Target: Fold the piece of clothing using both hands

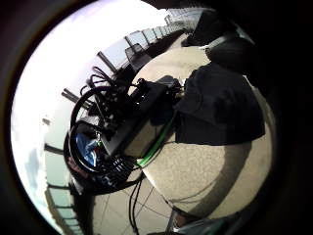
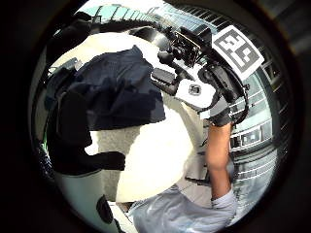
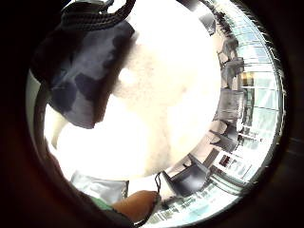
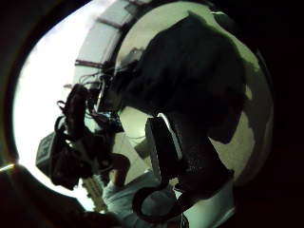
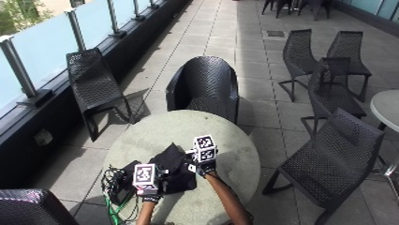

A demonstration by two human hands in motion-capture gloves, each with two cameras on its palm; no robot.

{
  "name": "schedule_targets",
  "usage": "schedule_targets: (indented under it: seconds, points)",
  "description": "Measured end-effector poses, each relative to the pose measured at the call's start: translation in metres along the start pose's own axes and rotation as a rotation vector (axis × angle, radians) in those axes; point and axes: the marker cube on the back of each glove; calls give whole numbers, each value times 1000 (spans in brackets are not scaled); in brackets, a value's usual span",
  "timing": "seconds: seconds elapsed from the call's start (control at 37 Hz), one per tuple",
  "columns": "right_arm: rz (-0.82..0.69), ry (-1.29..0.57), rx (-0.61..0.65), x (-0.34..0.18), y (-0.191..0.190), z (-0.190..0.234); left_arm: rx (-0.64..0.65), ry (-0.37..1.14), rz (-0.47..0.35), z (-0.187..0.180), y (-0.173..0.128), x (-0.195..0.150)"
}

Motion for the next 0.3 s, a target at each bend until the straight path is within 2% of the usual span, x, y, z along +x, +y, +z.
schedule_targets:
  seconds: [0.05,0.08,0.19,0.3]
  points:
    - [74,89,77,35,-4,-1,78,-71,44,-1,-17,7]
    - [115,124,114,50,-1,-5,66,-68,62,0,-18,15]
    - [240,174,211,89,28,-25,-95,52,95,9,-3,59]
    - [280,154,223,103,48,-33,-146,66,108,3,4,75]
